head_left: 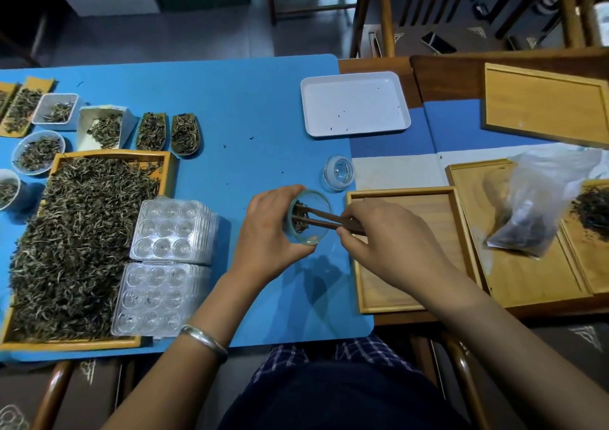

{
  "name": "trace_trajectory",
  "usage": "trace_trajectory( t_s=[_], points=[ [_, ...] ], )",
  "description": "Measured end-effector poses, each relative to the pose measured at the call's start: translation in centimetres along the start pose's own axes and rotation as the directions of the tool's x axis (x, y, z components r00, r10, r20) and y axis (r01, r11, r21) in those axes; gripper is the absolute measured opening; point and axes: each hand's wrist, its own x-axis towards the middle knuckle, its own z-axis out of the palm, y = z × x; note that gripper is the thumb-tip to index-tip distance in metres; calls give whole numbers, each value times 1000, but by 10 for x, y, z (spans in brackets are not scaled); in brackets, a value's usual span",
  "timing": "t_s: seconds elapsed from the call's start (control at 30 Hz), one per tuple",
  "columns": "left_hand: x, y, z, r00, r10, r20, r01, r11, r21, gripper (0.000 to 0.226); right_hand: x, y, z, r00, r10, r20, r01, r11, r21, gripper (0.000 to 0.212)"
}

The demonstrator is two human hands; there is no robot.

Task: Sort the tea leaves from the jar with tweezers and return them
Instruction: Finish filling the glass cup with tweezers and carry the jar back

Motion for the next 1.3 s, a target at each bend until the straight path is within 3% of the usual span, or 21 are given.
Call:
trace_trajectory(
  t_s=[0.47, 0.77, 1.07, 1.3],
  points=[
    [4, -1, 5, 1000, -27, -4, 27, 999, -19, 72, -5, 4, -12, 1000, -27, -2, 27, 999, -36, 24],
    [7, 2, 11, 994, -106, 9, 107, 986, -129, 73, 1, -5, -15, 996, -50, 71, 59, 988, -140, 24],
    [7, -2, 16, 998, -55, 3, 55, 994, -90, 71, 0, -10, -28, 990, -24, 138, 64, 952, -298, 11],
    [10, 3, 25, 991, -131, -21, 126, 980, -154, 71, 5, -9, -21, 994, -6, 110, 32, 971, -237, 17]
  ],
)
